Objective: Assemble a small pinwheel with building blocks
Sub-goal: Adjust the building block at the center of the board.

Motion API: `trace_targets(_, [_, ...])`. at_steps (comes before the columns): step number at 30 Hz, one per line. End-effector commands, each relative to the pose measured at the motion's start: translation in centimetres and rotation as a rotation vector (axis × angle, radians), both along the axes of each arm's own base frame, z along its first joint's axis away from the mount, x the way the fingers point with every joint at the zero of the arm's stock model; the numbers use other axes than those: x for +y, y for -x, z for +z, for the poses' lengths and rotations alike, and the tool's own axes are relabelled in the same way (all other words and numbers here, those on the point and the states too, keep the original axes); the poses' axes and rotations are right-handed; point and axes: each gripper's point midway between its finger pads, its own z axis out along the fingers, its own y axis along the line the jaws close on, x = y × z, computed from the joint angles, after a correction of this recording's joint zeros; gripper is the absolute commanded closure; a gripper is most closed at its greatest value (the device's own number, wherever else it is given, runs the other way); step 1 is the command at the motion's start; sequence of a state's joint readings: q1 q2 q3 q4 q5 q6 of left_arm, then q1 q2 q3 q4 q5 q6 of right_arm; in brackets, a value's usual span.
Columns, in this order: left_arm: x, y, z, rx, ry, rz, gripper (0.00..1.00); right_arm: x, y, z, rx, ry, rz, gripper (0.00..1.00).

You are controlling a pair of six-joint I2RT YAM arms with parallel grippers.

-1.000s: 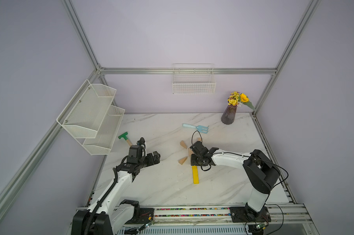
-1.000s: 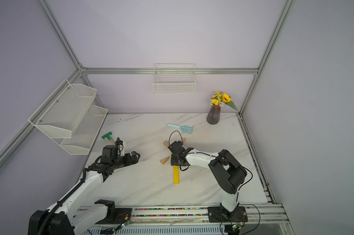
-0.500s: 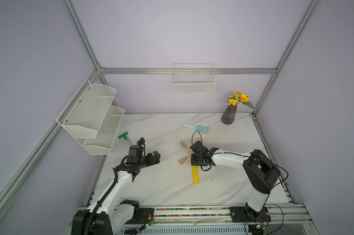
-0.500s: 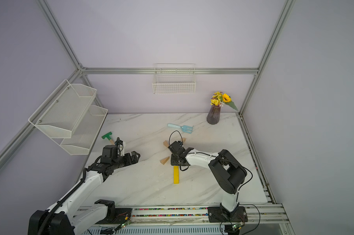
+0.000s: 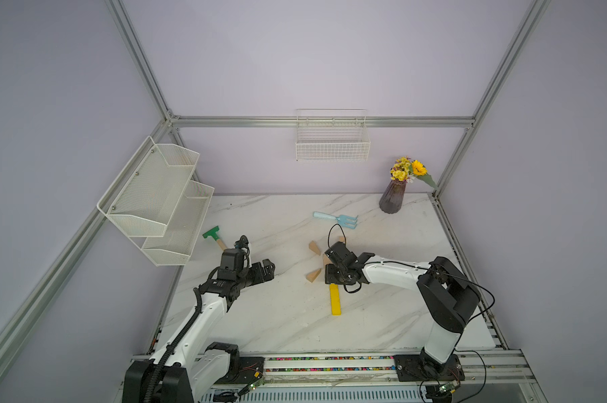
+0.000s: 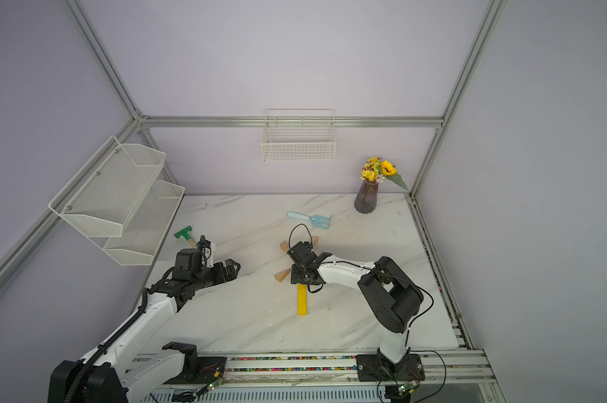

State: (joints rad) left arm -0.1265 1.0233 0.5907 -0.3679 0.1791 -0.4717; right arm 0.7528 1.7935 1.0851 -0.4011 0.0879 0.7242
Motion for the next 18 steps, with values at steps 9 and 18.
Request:
trace_targets(9, [-0.1,-0.8,1.3,-0.052,0.021,0.004,0.00,0.0,-3.5,6.3,-0.105,0.038,-0.028,0.29])
trace_targets(18, [0.1,-0.6,1.2,-0.051,0.002,0.004,0.00,-0.2,-6.6,3.2,-0.059,0.082,-0.061,0.25])
